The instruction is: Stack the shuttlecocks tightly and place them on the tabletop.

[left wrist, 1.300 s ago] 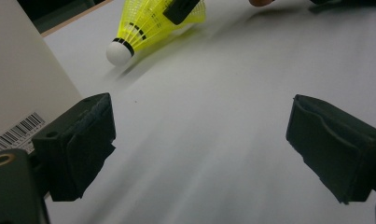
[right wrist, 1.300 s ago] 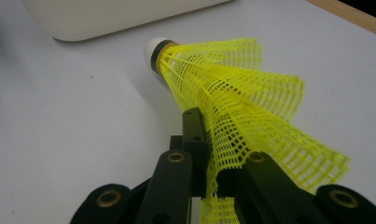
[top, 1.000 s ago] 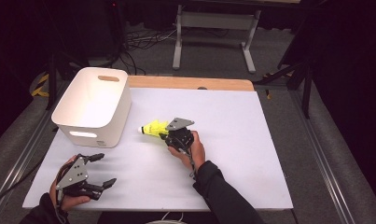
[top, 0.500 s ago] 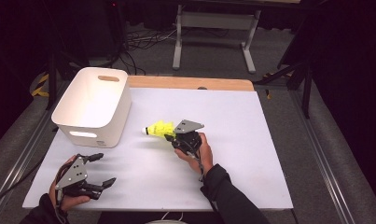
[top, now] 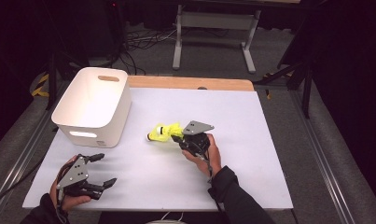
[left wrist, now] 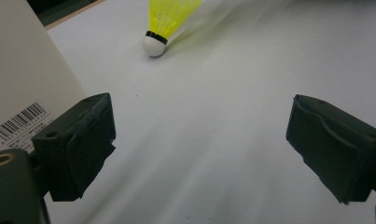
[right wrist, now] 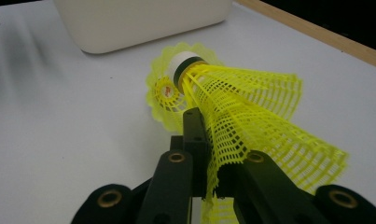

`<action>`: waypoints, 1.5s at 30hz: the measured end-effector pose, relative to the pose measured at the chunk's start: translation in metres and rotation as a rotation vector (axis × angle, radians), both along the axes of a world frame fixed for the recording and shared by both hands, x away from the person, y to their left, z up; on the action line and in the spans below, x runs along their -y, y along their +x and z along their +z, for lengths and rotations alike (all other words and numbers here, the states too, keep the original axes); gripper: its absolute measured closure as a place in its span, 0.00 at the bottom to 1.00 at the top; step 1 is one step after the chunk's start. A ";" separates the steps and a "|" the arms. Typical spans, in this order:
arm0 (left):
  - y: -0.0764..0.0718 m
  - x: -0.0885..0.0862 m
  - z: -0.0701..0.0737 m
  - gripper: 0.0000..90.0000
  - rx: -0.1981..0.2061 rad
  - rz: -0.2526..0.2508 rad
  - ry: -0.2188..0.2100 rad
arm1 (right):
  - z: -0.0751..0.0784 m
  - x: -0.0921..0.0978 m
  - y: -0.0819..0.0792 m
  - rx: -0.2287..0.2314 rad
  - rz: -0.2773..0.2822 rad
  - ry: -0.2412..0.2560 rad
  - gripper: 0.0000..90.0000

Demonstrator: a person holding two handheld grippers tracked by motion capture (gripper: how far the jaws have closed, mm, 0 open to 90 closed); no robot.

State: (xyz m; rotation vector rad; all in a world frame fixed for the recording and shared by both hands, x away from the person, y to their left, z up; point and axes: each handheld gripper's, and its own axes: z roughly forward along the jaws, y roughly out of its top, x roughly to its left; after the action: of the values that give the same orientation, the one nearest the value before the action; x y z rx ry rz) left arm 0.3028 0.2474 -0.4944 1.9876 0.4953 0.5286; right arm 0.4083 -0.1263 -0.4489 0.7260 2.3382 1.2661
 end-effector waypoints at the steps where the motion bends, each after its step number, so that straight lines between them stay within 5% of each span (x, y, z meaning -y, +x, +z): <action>1: 0.000 0.000 0.000 0.10 -0.002 0.000 -0.004 | -0.002 0.000 0.001 -0.005 0.000 -0.006 0.97; 12: -0.001 -0.001 0.000 0.10 -0.002 -0.011 0.002 | -0.015 -0.010 0.014 -0.058 0.030 -0.098 0.96; 14: -0.001 0.001 0.000 0.10 -0.008 -0.016 0.004 | -0.017 -0.013 0.018 -0.070 0.059 -0.153 0.95; 19: -0.004 0.003 0.001 0.10 0.002 -0.029 0.018 | -0.020 -0.008 0.022 -0.125 0.062 -0.122 0.89; 24: -0.004 0.004 0.001 0.10 0.003 -0.029 0.024 | -0.018 -0.001 0.020 -0.133 0.091 -0.053 0.69; 33: -0.003 0.006 0.000 0.10 -0.010 -0.031 0.030 | -0.021 -0.015 0.015 -0.138 0.113 -0.086 0.47; 40: -0.004 0.007 0.000 0.10 -0.010 -0.035 0.033 | -0.024 -0.031 0.018 -0.121 0.068 -0.126 0.46; 45: -0.003 0.006 -0.001 0.10 -0.012 -0.035 0.032 | -0.025 -0.038 0.023 -0.090 0.015 -0.158 0.62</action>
State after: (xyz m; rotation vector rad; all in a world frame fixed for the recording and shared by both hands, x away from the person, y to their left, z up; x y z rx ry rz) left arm 0.2998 0.2413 -0.4950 2.0273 0.4614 0.5060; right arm 0.4313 -0.0883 -0.4737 0.7289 2.4866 1.0595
